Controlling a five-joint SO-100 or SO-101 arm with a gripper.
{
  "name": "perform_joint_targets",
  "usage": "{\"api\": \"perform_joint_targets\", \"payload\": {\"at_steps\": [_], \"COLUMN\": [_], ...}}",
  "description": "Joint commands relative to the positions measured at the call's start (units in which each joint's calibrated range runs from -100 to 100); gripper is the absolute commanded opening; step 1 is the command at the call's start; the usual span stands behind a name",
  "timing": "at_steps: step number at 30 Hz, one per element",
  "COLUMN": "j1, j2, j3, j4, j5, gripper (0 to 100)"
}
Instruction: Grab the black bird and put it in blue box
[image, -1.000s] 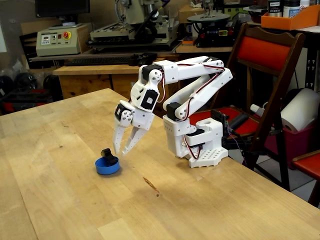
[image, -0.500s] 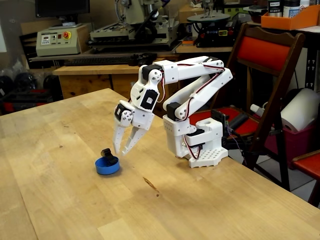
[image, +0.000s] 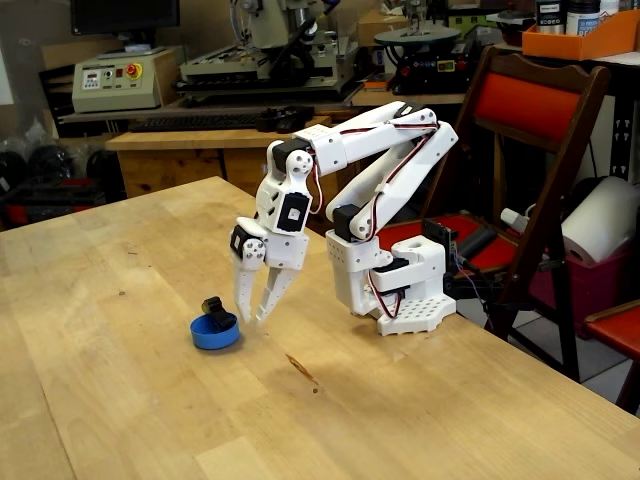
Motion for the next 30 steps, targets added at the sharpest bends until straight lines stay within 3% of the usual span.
{"api": "perform_joint_targets", "payload": {"at_steps": [1,7,16,22,30], "j1": [0.4,0.4,0.5,0.6,0.6], "j2": [0.9,0.2,0.2,0.2,0.2], "j3": [-1.7,-3.0,-22.2,-32.9,-31.0], "j4": [-0.1,-0.1,0.2,9.2,19.2], "j5": [0.0,0.0,-0.1,-0.1,-0.1], "gripper": [4,4,4,4,4]}}
